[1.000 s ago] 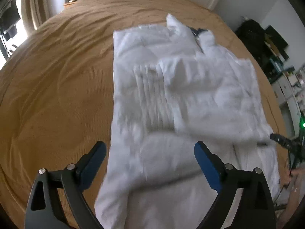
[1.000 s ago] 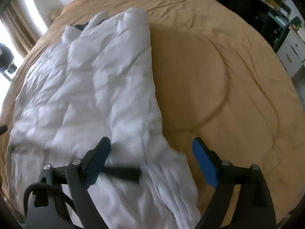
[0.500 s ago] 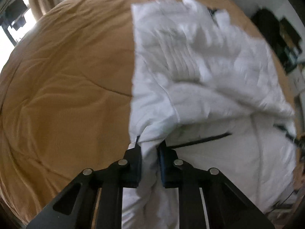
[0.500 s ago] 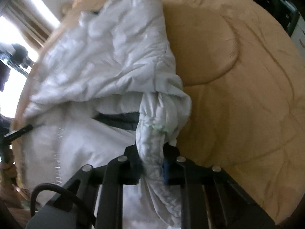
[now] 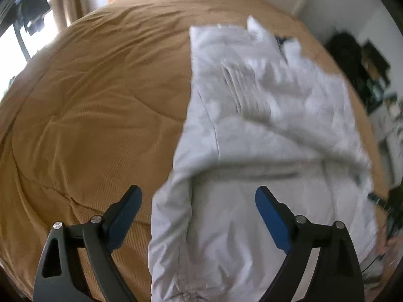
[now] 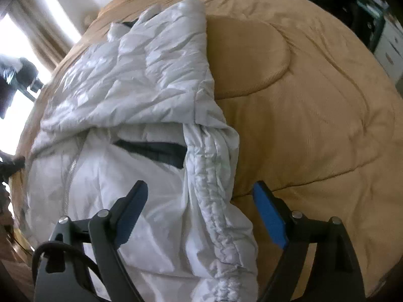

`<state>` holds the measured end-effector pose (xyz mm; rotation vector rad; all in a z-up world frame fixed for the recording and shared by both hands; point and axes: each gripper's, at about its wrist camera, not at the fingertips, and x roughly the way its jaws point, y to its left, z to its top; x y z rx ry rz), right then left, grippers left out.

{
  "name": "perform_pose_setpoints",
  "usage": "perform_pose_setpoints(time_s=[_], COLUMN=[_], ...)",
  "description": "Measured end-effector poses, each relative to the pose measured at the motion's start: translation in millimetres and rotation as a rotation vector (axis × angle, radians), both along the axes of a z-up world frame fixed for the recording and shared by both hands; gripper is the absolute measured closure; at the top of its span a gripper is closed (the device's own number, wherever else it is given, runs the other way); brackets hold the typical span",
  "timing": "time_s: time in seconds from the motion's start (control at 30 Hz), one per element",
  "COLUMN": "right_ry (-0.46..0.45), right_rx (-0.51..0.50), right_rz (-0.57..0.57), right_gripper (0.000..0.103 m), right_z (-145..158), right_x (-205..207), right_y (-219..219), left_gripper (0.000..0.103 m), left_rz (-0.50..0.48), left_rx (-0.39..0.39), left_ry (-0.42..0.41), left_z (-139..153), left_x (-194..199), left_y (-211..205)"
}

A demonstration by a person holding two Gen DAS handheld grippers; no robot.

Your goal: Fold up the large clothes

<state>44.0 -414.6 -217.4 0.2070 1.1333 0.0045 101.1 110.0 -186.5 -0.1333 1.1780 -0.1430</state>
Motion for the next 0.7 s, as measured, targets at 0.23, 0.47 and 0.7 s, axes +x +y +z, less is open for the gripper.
perform_pose_setpoints(time_s=[0.23, 0.47, 0.7], right_ry=[0.065, 0.005, 0.082], right_rx=[0.141, 0.189, 0.122], right_rz=[0.028, 0.03, 0.023], right_gripper=[0.065, 0.088, 0.04], right_z=[-19.6, 18.8, -8.5], right_x=[-23.9, -48.3, -53.6], right_y=[8.2, -10.8, -9.5], left_gripper=[0.06, 0.091, 0.036], left_rz=[-0.074, -0.069, -0.059], left_rx=[0.074, 0.114, 0.162], left_ry=[0.148, 0.175, 0.161], left_z=[-37.3, -21.1, -35.6], left_x=[-34.1, -32.4, -46.4], left_y=[-23.9, -18.0, -28.4])
